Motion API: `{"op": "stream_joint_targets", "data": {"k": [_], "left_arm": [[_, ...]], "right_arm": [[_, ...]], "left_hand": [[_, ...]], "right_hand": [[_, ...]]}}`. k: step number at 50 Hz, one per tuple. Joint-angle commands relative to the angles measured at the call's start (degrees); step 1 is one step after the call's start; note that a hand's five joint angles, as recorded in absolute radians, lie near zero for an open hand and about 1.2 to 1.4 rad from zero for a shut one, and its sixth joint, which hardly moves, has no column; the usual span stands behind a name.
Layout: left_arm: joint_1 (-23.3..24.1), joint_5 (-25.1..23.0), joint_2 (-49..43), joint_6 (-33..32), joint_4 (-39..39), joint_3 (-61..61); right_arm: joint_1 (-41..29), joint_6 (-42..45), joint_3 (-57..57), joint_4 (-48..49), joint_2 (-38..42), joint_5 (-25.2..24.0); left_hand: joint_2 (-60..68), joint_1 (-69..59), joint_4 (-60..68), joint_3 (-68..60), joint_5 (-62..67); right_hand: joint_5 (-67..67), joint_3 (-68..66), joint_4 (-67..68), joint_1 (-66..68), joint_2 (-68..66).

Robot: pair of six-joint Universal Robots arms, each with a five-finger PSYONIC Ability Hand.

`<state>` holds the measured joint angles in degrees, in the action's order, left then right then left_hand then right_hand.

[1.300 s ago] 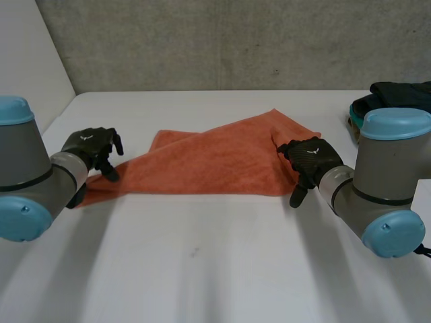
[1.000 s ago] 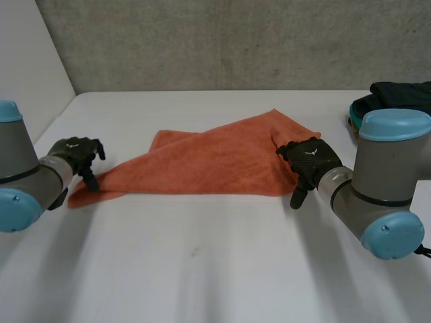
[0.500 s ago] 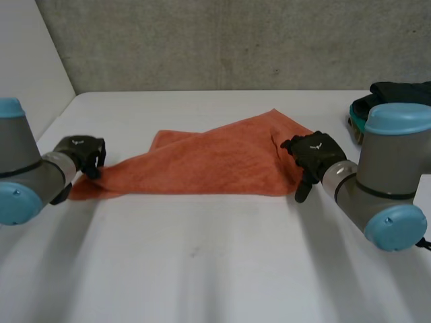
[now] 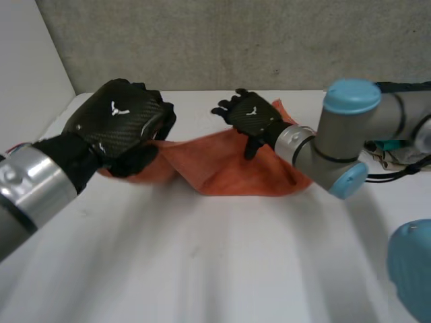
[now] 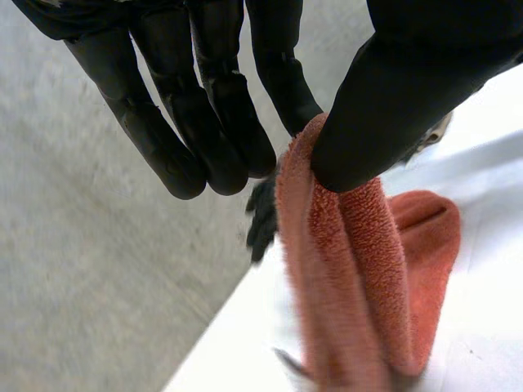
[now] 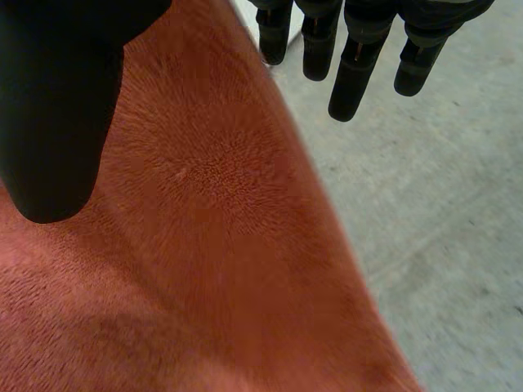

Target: Fold the laundry.

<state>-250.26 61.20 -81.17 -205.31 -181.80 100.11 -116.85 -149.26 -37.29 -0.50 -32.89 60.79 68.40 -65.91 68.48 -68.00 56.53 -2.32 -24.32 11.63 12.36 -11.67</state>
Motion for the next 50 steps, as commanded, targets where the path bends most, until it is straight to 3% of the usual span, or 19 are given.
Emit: {"op": "stream_joint_targets", "data": {"k": [1, 4, 7, 8, 11, 14, 18, 19, 24, 30, 34, 38, 45, 47, 48, 50], "left_arm": [[-0.93, -0.21, 5.84, -1.15, -7.86, 6.76], [-3.38, -0.12, 5.76, -0.53, -9.97, 7.56], [-5.06, 0.15, 4.88, -0.53, -10.76, 7.30], [-6.19, 0.32, 3.40, -0.36, -10.85, 6.86], [-8.13, 1.11, -0.82, -0.62, -11.38, 5.63], [-8.93, 4.00, -7.59, -0.62, -12.87, -1.12], [-7.61, 12.08, -16.38, -0.44, -13.40, -13.77], [-6.57, 15.58, -19.18, -0.36, -13.14, -18.85], [-2.43, 21.85, -24.03, 0.79, -11.38, -28.91], [-1.81, 21.86, -24.83, 2.98, -9.19, -27.61], [-3.12, 20.98, -24.48, 3.25, -10.67, -18.14], [-4.53, 18.70, -24.22, 2.81, -14.96, -10.58], [-6.20, 16.23, -23.43, 3.33, -19.81, -2.47], [-6.29, 16.23, -22.99, 3.42, -19.73, -1.67], [-6.29, 16.06, -22.29, 3.60, -19.56, -0.97], [-6.38, 15.97, -21.41, 3.78, -19.38, -0.53]], "right_arm": [[-1.71, 0.28, 5.56, 0.06, 8.19, -0.24], [-1.54, 2.21, 9.58, 1.54, 10.73, 1.60], [-1.01, 4.41, 13.98, 5.75, 11.80, 7.65], [-0.31, 5.11, 17.31, 9.34, 11.80, 12.55], [0.66, 4.86, 22.07, 14.28, 10.84, 17.33], [1.01, 4.42, 25.33, 18.59, 7.42, 17.52], [1.10, 4.07, 23.59, 21.93, 0.30, 18.04], [1.19, 4.07, 21.40, 23.07, -2.50, 18.39], [1.89, 4.59, 10.68, 23.53, -9.63, 19.80], [1.63, 7.58, -9.70, 20.10, -18.24, 20.95], [1.63, 8.90, -27.25, 18.78, -24.84, 21.47], [0.58, 6.63, -37.73, 18.95, -25.82, 21.12], [-1.54, 1.00, -41.72, 18.78, -21.60, 21.82], [-1.36, 0.20, -41.37, 18.34, -21.60, 22.79], [-1.01, -1.11, -41.20, 17.29, -22.03, 24.10], [-0.57, -2.96, -41.11, 15.88, -22.91, 25.60]], "left_hand": [[11.60, -14.09, 11.52, -12.00, 13.47], [11.60, -14.09, 11.52, -12.00, 13.47], [11.60, -14.09, 11.52, -12.00, 13.47], [11.60, -14.09, 11.52, -12.00, 13.47], [11.60, -14.09, 11.52, -12.00, 13.47], [11.60, -14.09, 11.52, -12.00, 13.47], [11.60, -14.09, 11.52, -12.00, 13.47], [11.60, -14.09, 11.52, -12.00, 13.47], [11.60, -14.09, 11.52, -12.00, 13.47], [11.60, -14.09, 11.52, -12.00, 13.47], [11.60, -14.09, 11.52, -12.00, 13.47], [11.60, -14.09, 11.52, -12.00, 13.47], [11.60, -14.09, 11.52, -12.00, 13.47], [11.60, -14.09, 11.52, -12.00, 13.47], [11.60, -14.09, 11.52, -12.00, 13.47], [11.60, -14.09, 11.52, -12.00, 13.47]], "right_hand": [[-19.47, -7.47, 20.16, 19.42, -20.12], [-67.49, -55.49, 68.18, 67.44, -68.14], [-67.68, -55.68, 68.37, 67.64, -68.33], [-67.68, -55.68, 68.37, 67.64, -68.33], [-67.68, -55.68, 68.37, 67.64, -68.33], [-67.68, -55.68, 68.37, 67.64, -68.33], [-67.68, -55.68, 68.37, 67.64, -68.33], [-67.68, -55.68, 68.37, 67.64, -68.33], [-67.68, -55.68, 68.37, 67.64, -68.33], [-67.68, -55.68, 68.37, 67.64, -68.33], [-67.68, -55.68, 68.37, 67.64, -68.33], [-67.68, -55.68, 68.37, 67.64, -68.33], [-67.68, -55.68, 68.37, 67.64, -68.33], [-52.61, -40.60, 53.30, 52.56, -53.26], [-30.87, -18.87, 31.56, 30.83, -31.52], [-14.91, -2.90, 15.60, 14.86, -15.56]]}}
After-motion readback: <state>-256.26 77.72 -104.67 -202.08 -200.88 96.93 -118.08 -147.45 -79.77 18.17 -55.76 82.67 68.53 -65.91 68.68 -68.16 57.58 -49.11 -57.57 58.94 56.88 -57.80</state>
